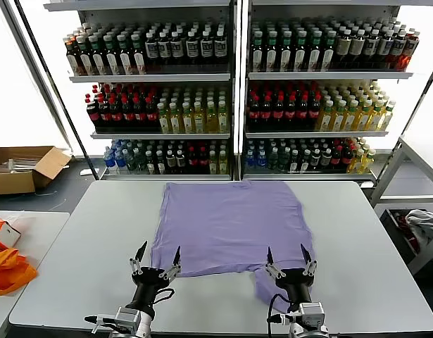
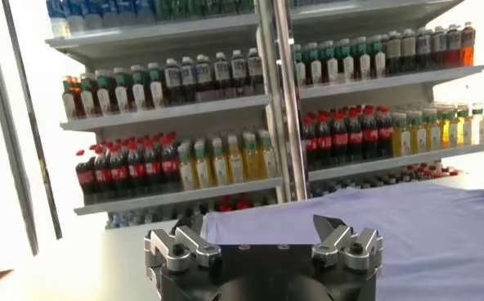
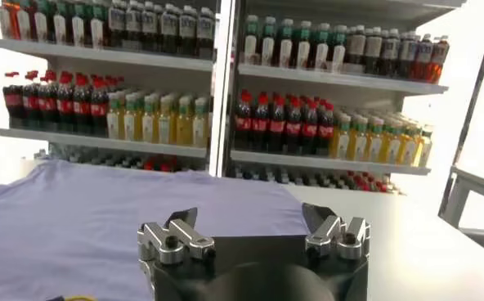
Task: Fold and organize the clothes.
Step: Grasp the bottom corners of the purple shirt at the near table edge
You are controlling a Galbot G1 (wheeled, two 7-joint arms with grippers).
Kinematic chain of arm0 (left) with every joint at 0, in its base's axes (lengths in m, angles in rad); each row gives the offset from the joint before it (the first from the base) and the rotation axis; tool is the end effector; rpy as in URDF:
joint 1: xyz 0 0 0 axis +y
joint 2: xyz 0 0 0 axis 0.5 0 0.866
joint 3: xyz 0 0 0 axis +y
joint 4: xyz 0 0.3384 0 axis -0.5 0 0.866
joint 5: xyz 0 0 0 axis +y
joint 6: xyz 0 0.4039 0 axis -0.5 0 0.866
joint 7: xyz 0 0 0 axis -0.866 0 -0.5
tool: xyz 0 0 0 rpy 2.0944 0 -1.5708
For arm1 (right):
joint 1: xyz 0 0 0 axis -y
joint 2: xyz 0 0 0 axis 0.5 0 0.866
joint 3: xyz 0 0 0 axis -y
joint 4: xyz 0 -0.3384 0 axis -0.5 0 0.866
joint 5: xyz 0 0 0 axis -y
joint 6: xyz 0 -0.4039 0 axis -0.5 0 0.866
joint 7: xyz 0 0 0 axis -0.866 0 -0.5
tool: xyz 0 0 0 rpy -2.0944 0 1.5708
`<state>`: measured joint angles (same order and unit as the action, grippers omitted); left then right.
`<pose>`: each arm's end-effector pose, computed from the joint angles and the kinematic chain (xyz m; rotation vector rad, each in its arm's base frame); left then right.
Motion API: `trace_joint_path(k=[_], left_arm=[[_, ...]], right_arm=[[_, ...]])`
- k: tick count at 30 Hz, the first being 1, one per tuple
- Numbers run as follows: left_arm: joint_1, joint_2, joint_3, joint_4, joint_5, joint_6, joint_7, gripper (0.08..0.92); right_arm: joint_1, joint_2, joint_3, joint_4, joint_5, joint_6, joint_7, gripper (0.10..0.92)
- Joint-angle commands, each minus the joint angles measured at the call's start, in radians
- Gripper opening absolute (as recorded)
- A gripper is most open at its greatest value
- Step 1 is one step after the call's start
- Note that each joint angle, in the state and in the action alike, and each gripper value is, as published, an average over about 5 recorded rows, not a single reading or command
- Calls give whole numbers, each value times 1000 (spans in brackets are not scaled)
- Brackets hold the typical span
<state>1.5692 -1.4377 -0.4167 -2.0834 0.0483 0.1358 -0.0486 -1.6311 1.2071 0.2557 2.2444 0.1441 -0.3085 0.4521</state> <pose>0.2315 -0.0186 -0.2994 -0.1540 -2.9869 -0.1876 0.1931 0.0473 -0.2600 -0.0334 -2.8640 0.1795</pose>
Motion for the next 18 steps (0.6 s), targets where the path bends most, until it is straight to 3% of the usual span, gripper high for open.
trace_joint_path(k=[1,9,18], left_arm=[[1,36,-7,8,-18,90,-3,823],[9,53,4,14,-8,141,5,823],[6,76,15,28,-30,156,7,823]], right_arm=[[-106,-68,-3,76,76,-38,81,823],[-157,-92,-16,104,164,-100,162,823],[-147,-172,32,88,342,-162,158,823]])
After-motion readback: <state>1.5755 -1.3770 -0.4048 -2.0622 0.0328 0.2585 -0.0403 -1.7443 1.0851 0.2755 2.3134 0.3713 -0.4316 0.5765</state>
